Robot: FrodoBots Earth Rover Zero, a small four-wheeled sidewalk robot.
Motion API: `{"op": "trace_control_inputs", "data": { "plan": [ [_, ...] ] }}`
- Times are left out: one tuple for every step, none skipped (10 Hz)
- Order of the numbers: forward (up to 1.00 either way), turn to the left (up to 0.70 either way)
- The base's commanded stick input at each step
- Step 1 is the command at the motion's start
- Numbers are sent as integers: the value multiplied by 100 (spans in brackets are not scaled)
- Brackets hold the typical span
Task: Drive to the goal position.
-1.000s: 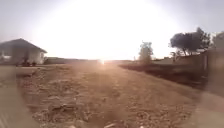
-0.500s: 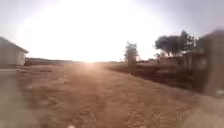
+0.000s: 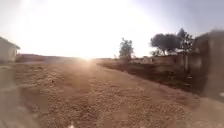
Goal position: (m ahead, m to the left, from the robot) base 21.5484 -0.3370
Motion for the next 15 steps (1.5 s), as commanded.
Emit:
{"op": "trace_control_inputs", "data": {
  "plan": [
    [70,0],
    [70,0],
    [70,0],
    [70,0],
    [70,0],
    [70,0],
    [70,0],
    [70,0],
    [70,0],
    [70,0],
    [70,0],
    [70,0],
    [70,0],
    [70,0],
    [70,0]
  ]
}}
